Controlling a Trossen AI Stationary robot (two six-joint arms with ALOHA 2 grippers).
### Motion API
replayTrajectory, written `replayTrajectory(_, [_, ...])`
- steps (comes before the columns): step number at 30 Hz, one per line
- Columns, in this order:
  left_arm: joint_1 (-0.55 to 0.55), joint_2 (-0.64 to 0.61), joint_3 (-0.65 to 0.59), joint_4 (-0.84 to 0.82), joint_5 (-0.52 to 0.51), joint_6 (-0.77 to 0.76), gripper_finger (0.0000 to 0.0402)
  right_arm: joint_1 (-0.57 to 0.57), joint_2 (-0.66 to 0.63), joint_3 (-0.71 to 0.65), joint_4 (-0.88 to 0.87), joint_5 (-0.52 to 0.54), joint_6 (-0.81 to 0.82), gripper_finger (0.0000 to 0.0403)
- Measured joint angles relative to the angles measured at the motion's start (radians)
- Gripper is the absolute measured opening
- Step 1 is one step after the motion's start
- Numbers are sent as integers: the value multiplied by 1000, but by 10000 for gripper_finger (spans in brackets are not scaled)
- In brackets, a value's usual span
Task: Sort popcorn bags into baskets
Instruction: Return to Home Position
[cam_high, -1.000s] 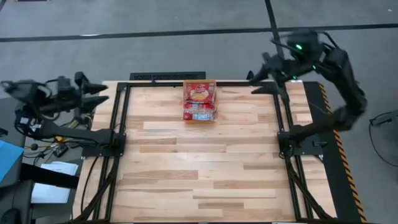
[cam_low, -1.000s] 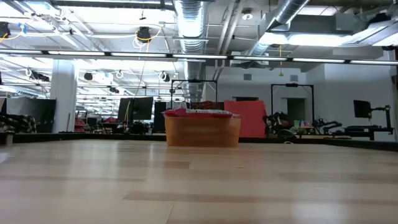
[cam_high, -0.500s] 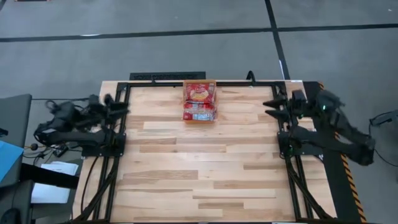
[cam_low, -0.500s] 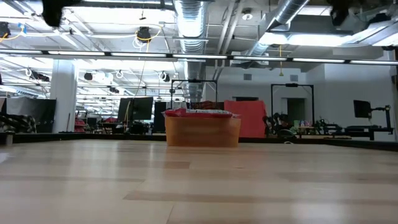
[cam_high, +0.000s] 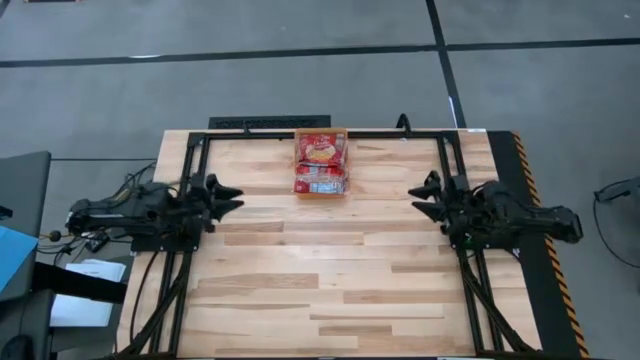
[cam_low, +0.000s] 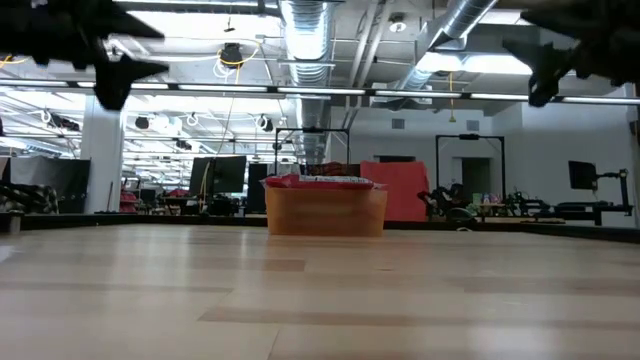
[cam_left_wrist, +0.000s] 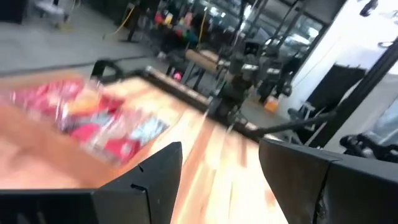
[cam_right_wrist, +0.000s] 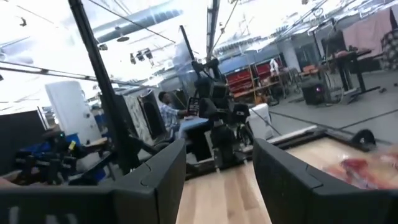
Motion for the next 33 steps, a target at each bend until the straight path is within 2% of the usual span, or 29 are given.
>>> replayTrajectory(4, [0, -17, -100, 89, -12, -28, 206, 79, 2, -52, 54, 83, -43, 213])
replayTrajectory(8, [0, -45, -202, 154, -1, -58, 206, 135, 2, -52, 18, 116, -90, 215])
replayTrajectory(11, [0, -60, -201, 98, -30, -77, 206, 159, 2, -52, -21, 116, -112, 214])
replayTrajectory(15, [0, -61, -201, 127, -42, -24, 206, 177, 4, -52, -112, 114, -111, 209])
replayTrajectory(20, [0, -59, -201, 100, -81, -33, 206, 175, 4, -52, -219, 109, -82, 205])
replayTrajectory(25, [0, -52, -201, 85, -22, -120, 206, 175, 10, -52, -231, 105, -81, 208])
replayTrajectory(33, [0, -52, -201, 85, -22, -124, 206, 175, 9, -53, -236, 105, -81, 210])
